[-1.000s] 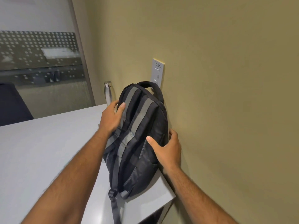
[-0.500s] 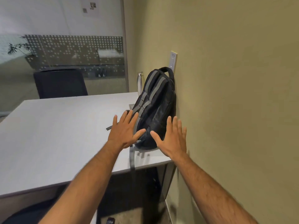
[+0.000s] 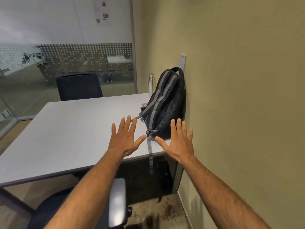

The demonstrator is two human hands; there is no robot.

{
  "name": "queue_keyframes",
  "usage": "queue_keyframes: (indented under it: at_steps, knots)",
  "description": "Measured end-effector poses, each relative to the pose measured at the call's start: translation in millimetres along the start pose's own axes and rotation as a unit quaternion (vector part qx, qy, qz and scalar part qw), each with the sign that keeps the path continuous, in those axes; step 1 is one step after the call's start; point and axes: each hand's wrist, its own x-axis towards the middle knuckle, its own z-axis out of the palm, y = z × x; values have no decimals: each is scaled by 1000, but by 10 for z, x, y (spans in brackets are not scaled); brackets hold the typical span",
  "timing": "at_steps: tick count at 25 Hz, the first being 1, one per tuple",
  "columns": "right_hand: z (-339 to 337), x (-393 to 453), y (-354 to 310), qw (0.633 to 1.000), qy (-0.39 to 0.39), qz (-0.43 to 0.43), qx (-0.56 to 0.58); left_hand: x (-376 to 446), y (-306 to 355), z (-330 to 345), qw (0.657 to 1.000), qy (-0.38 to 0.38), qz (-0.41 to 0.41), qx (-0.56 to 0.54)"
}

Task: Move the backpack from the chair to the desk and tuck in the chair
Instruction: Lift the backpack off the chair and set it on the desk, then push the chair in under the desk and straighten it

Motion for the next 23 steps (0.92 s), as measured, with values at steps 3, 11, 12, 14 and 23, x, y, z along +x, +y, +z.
queue_keyframes:
  at_steps: [3, 11, 12, 14, 23]
  knots:
    - [-20, -332, -382, 1000, -1, 2, 9, -437, -404, -84, 1000, 4, -3, -16]
    - [-90, -1310, -1616, 996, 11, -58, 73, -1589, -1449, -282, 998, -15, -39, -42]
    - [-103, -1418, -1736, 995, 8, -68, 75, -1711, -1528, -303, 998, -19, -44, -43]
    - [-127, -1634, -1964, 993, -5, -85, 81, -1961, -1667, -335, 997, -20, -54, -47]
    - [-182, -2842, -2765, 977, -103, -155, 108, -3345, -2194, -399, 991, -23, -105, -79]
